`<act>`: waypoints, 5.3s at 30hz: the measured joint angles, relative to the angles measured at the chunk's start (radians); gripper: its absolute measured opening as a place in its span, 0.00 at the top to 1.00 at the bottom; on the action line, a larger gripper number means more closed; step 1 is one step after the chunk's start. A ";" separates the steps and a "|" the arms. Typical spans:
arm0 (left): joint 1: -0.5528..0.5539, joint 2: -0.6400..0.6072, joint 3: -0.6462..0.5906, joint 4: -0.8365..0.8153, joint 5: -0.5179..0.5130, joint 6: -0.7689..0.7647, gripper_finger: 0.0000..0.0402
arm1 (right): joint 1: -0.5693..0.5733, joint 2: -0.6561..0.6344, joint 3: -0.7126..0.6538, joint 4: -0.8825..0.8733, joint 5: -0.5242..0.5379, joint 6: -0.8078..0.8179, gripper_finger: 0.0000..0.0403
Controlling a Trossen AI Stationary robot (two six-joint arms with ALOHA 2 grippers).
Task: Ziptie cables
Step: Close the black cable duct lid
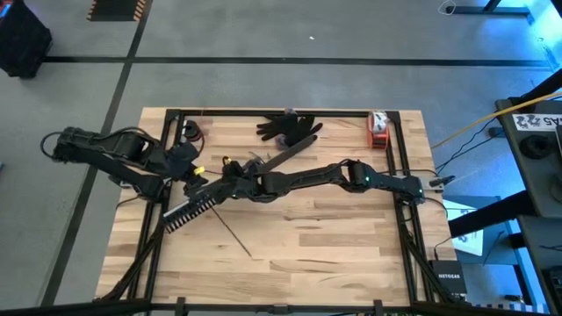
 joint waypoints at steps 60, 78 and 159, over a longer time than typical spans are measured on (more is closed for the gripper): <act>0.109 0.063 0.055 -0.067 -0.382 0.099 0.53 | 0.054 -0.008 0.143 0.085 -0.394 -0.348 0.69; 0.131 -0.069 0.069 -0.157 -0.293 0.222 0.53 | 0.056 -0.300 0.145 -0.517 -0.297 -0.526 0.69; -0.175 0.710 -0.192 0.194 -0.310 -0.123 0.97 | -0.205 -0.519 -0.093 -0.836 -0.752 -1.013 0.69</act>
